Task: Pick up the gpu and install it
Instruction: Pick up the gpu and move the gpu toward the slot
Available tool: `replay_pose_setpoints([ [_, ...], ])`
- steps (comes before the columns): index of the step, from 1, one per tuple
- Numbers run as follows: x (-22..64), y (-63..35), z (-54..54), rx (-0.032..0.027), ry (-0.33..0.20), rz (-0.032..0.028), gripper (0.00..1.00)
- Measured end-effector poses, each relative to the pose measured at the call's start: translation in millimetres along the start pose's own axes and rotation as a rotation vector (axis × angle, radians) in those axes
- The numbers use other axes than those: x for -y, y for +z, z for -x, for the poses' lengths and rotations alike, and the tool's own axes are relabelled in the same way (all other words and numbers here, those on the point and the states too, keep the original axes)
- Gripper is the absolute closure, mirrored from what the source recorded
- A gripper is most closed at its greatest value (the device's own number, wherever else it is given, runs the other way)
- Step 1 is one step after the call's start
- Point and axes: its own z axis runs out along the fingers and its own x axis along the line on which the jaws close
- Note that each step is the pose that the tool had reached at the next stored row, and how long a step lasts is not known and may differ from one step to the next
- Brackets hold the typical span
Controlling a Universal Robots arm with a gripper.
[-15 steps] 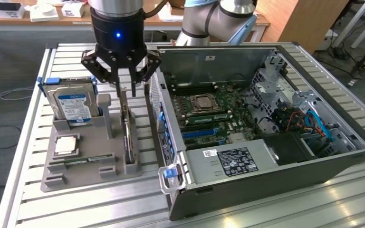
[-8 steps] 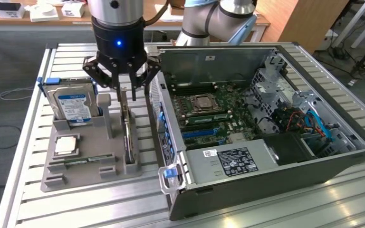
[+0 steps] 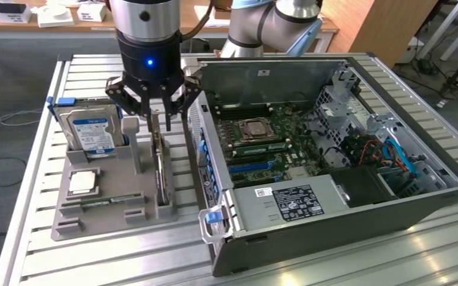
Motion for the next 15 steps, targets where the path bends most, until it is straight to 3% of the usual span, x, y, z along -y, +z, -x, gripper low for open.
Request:
replay_pose_setpoints([
  [15, 1.3, 28.8, -0.4, 0.0000, 0.000, 0.0002, 0.64],
])
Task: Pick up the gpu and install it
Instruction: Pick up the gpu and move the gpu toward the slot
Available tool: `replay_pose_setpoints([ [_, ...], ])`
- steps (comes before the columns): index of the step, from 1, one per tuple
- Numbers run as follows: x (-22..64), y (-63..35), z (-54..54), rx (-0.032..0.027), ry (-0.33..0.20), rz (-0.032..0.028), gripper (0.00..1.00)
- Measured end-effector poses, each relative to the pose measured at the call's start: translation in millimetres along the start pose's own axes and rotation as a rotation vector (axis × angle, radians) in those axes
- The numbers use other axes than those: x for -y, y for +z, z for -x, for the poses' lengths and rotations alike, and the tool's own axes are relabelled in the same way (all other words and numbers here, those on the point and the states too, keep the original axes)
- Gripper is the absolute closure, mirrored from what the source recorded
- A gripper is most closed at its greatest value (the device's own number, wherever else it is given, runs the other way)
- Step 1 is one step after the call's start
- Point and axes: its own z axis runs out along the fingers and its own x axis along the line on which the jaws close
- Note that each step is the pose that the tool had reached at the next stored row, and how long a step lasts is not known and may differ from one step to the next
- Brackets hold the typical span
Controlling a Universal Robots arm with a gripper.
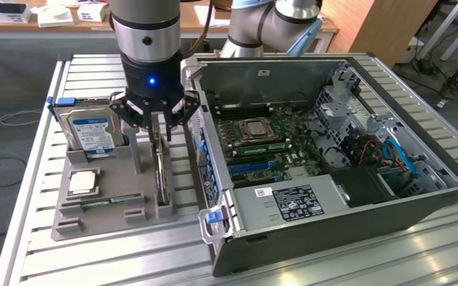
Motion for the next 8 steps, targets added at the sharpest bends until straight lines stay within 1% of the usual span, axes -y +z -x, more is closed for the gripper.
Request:
replay_pose_setpoints([
  [4, 0.0, 0.7, 0.0, 0.0000, 0.000, -0.0001, 0.64],
  [8, 0.5, 1.2, -6.8, 0.0003, 0.000, 0.0000, 0.64],
])
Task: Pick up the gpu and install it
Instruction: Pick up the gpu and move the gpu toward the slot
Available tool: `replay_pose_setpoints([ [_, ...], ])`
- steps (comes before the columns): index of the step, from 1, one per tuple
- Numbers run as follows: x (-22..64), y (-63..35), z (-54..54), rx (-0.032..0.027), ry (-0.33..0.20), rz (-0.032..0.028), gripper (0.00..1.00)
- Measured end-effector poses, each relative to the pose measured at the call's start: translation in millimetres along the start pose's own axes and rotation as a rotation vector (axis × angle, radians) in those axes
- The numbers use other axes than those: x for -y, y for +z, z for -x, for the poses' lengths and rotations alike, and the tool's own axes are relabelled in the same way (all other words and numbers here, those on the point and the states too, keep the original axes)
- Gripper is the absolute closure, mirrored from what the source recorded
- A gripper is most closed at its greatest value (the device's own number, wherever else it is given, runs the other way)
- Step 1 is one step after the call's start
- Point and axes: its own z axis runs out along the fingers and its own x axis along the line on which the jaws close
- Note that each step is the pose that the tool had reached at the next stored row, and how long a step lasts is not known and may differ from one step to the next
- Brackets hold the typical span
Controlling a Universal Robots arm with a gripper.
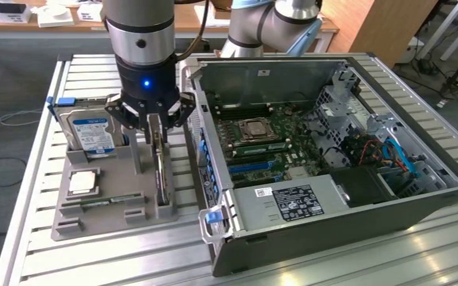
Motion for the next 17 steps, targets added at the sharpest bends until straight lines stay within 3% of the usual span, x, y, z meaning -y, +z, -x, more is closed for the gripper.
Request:
replay_pose_setpoints([
  [6, 0.2, 0.5, -2.2, -0.0001, 0.000, -0.0001, 0.64],
  [17, 8.6, 14.8, -1.9, 0.0000, 0.000, -0.0001, 0.64],
])
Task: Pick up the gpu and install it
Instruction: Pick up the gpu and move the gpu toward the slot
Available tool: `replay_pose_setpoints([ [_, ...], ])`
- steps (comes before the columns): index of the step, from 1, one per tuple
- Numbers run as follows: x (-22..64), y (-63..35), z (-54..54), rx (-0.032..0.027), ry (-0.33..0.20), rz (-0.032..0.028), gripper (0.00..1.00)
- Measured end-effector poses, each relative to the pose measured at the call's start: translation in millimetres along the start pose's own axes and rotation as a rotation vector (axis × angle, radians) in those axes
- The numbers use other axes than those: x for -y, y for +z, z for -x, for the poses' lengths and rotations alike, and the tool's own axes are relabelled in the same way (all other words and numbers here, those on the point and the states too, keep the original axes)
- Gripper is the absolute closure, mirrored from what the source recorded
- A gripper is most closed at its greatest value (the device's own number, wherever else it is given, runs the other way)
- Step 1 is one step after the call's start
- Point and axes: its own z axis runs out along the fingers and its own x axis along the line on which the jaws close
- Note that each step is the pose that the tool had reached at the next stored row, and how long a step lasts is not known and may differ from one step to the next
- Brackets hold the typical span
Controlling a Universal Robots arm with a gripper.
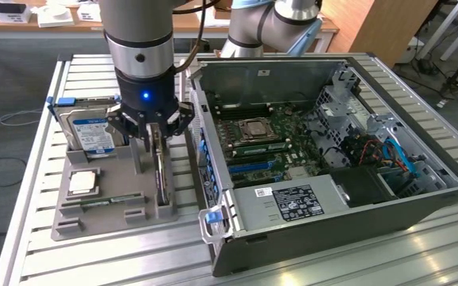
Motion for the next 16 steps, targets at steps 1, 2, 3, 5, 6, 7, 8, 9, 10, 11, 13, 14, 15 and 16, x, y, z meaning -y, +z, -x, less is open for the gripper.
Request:
replay_pose_setpoints([
  [1, 0.4, 1.6, 0.0, 0.0000, 0.000, 0.0000, 0.64],
  [2, 0.6, 3.5, -0.1, 0.0001, 0.000, 0.0000, 0.64],
  [3, 0.7, 5.2, -0.1, 0.0000, 0.000, -0.0002, 0.64],
  [5, 1.1, 8.0, -0.1, -0.0009, 0.000, -0.0020, 0.64],
  [6, 1.1, 9.0, -0.1, -0.0020, 0.000, -0.0037, 0.64],
  [7, 1.2, 10.1, -0.1, -0.0035, 0.000, -0.0058, 0.64],
  [8, 1.3, 11.0, -0.1, -0.0052, 0.000, -0.0081, 0.64],
  [9, 1.4, 11.8, -0.1, -0.0071, 0.000, -0.0106, 0.64],
  [10, 1.4, 12.7, -0.1, -0.0089, 0.000, -0.0131, 0.64],
  [11, 1.5, 13.7, 0.0, -0.0106, 0.000, -0.0152, 0.64],
  [13, 1.6, 15.7, 0.0, -0.0140, -0.001, -0.0194, 0.64],
  [14, 1.6, 16.0, 0.1, -0.0149, -0.001, -0.0207, 0.64],
  [15, 1.6, 15.9, 0.1, -0.0150, -0.001, -0.0208, 0.64],
  [16, 1.6, 16.0, 0.1, -0.0150, -0.001, -0.0208, 0.64],
])
